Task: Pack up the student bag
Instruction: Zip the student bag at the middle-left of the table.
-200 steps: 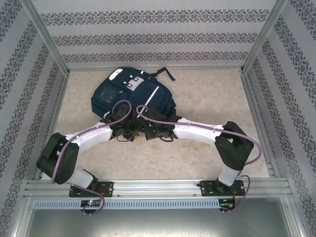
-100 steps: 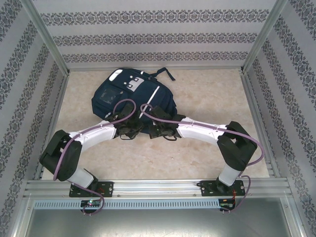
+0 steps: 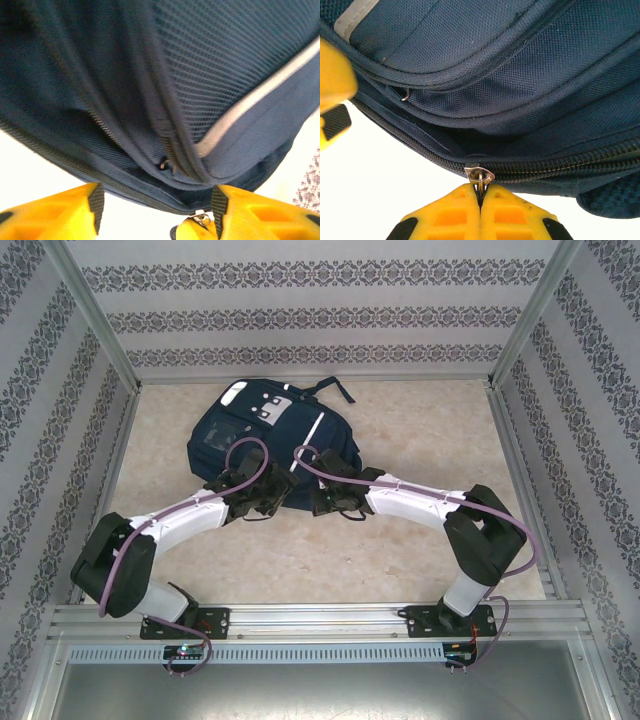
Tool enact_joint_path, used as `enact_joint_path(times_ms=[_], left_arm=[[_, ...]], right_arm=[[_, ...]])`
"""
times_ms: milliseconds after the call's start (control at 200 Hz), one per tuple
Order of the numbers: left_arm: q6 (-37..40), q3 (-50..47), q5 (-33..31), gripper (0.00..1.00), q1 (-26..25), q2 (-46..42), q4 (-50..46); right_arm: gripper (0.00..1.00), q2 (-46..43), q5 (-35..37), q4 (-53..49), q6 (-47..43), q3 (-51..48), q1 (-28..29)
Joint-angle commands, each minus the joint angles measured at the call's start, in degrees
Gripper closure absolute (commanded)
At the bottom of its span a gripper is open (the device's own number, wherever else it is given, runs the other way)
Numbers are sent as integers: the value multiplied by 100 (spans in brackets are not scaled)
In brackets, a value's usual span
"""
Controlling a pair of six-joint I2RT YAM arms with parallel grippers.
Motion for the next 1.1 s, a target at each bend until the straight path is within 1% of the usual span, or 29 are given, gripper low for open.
enact_joint_path(times_ms=[0,85,275,360,420,485,520,564,594,649,734,854,979,1094], left_arm=[[-310,-160,282,34,24,318,762],[-498,-213,400,34,-39,587,1052],[-690,-215,382,35,-205,1075,1048],[-742,-257,319,48,-204,1258,1067],[-707,-238,258,61,-205,1367,971],[-701,-260,195,71,-205,1435,910],[-698,-270,135,79,-208,1449,833],[-685,-256,62,93,-189,1460,622],[-648,-261,18,100,-174,1473,537],[-601,-273,-51,100,-145,1463,287],[-558,-402,-141,100,-92,1389,218],[-437,-453,-334,100,-5,1169,-252],[-230,-479,-481,100,77,1027,-730],[-185,-590,-492,100,112,1032,-796]], right_arm=[[100,-44,28,-24,-4,8,80],[100,-28,44,-24,10,8,98],[100,-17,47,-4,51,2,113],[100,-18,49,3,79,-6,139],[100,-8,59,11,107,-10,144],[100,-1,70,11,117,-10,146],[100,-5,93,2,119,-18,146],[100,-5,111,-6,124,-27,147],[100,-14,125,-12,122,-34,149],[100,-26,156,-48,116,-36,140],[100,-52,213,-72,84,-62,109],[100,-135,380,-167,-57,-131,-75],[100,-272,532,-214,-334,-279,-484],[100,-287,598,-235,-599,-419,-973]])
